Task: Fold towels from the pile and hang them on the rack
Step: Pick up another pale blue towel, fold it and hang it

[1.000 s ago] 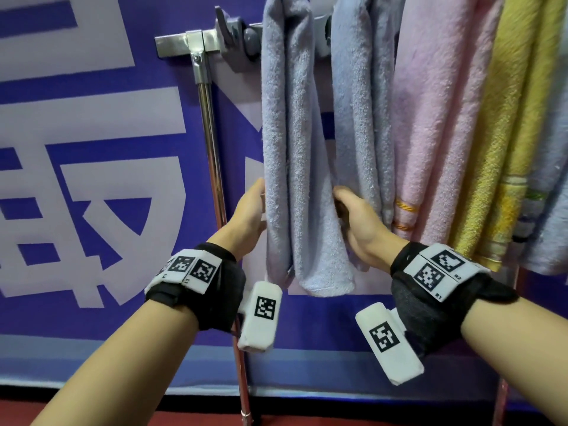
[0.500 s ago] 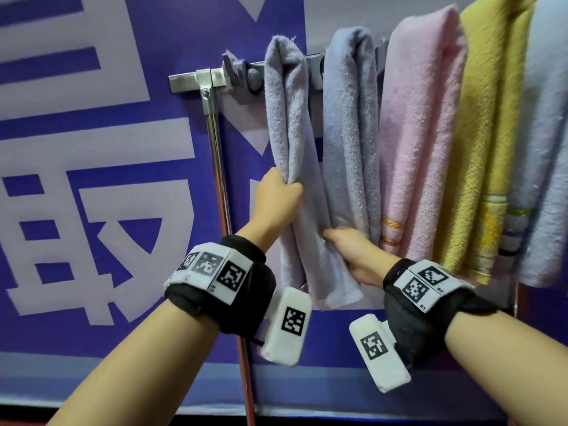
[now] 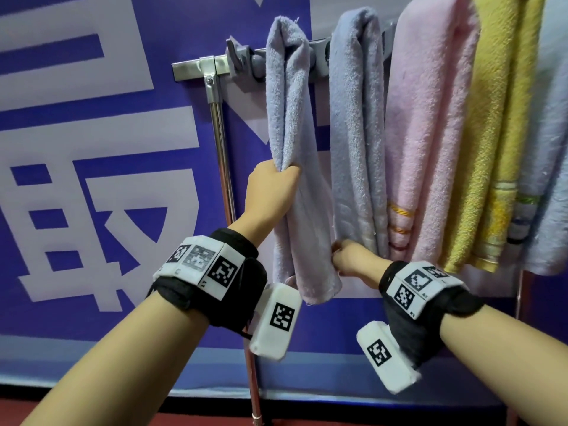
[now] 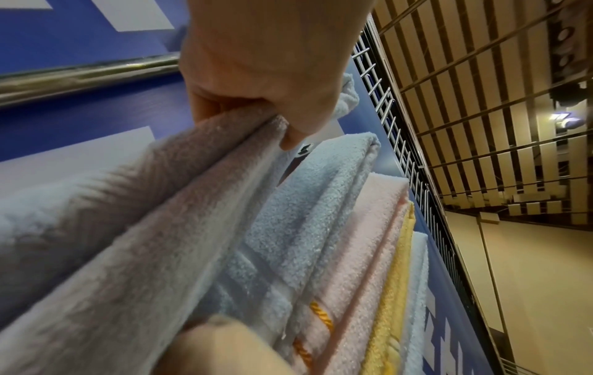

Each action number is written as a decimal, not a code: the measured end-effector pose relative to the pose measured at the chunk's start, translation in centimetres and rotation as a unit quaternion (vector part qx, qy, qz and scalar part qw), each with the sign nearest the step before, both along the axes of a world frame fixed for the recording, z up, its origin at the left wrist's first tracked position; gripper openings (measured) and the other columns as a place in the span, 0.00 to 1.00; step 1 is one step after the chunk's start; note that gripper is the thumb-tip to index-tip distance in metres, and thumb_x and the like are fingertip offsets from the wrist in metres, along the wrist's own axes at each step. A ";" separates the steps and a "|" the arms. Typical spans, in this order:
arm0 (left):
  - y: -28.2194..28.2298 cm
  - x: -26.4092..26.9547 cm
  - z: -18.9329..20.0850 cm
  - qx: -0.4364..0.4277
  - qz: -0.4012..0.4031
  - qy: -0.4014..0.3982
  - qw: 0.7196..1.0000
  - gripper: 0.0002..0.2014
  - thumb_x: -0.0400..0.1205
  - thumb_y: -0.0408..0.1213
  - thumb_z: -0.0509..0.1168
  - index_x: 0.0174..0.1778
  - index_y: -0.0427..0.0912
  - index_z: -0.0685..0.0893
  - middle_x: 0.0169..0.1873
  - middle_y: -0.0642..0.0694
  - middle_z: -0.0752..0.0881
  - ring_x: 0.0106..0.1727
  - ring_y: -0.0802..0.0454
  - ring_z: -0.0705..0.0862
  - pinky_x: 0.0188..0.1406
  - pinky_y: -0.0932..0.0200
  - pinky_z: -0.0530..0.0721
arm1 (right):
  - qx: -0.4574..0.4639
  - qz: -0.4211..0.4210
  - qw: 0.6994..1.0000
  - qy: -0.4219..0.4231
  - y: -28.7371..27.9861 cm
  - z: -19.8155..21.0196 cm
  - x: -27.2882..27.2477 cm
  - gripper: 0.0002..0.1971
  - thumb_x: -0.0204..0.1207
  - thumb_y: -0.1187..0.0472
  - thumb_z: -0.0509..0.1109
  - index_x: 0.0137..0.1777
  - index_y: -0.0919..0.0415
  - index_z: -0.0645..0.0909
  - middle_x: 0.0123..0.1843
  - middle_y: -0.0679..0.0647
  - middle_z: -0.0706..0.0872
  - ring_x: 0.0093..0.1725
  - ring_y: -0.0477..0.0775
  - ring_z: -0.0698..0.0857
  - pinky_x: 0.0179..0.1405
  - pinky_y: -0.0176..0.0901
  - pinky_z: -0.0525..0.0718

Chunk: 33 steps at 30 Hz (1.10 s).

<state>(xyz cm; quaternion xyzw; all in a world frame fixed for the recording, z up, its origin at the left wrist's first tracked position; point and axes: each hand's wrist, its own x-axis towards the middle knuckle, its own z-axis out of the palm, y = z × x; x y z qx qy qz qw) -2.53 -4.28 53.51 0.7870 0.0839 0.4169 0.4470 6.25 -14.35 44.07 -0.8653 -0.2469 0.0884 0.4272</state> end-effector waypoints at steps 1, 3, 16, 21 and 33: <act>0.0 0.1 0.0 0.003 0.006 0.004 1.000 0.03 0.75 0.35 0.59 0.35 0.42 0.75 0.31 0.43 0.75 0.33 0.50 0.73 0.32 0.55 0.71 | 0.032 -0.010 0.999 -0.006 0.0 0.4 0.2 0.13 0.80 0.72 0.57 0.59 0.72 0.79 0.38 0.57 0.81 0.40 0.55 0.81 0.42 0.40 0.79; -0.2 0.1 0.1 0.016 0.019 0.011 1.000 0.04 0.75 0.36 0.59 0.35 0.41 0.75 0.31 0.44 0.75 0.33 0.49 0.73 0.31 0.55 0.70 | 0.118 -0.025 0.993 -0.005 0.2 1.6 0.3 0.16 0.80 0.70 0.56 0.63 0.73 0.78 0.44 0.59 0.83 0.45 0.55 0.83 0.49 0.41 0.82; -1.4 -0.8 -5.0 0.059 -0.052 0.245 0.966 0.15 0.73 0.38 0.63 0.45 0.28 0.85 0.36 0.32 0.89 0.35 0.38 0.90 0.30 0.47 0.89 | 0.027 0.013 0.999 0.015 0.3 -0.4 -1.2 0.18 0.78 0.71 0.56 0.68 0.69 0.74 0.61 0.64 0.82 0.60 0.60 0.79 0.61 0.48 0.78; -0.9 -0.7 -6.9 0.118 -0.022 0.289 0.950 0.06 0.69 0.33 0.64 0.29 0.35 0.83 0.29 0.37 0.89 0.30 0.46 0.90 0.30 0.55 0.88 | -0.016 -0.006 1.000 0.018 0.2 -2.5 -0.9 0.08 0.79 0.67 0.63 0.56 0.60 0.72 0.46 0.57 0.80 0.43 0.53 0.77 0.34 0.35 0.75; -0.3 0.9 -8.8 0.175 -0.099 0.353 0.914 0.06 0.73 0.25 0.64 0.38 0.38 0.84 0.31 0.44 0.82 0.33 0.51 0.77 0.30 0.64 0.76 | 0.012 0.037 0.998 -0.049 -0.2 -2.5 -1.4 0.13 0.67 0.65 0.74 0.52 0.63 0.82 0.47 0.59 0.87 0.45 0.55 0.82 0.49 0.50 0.84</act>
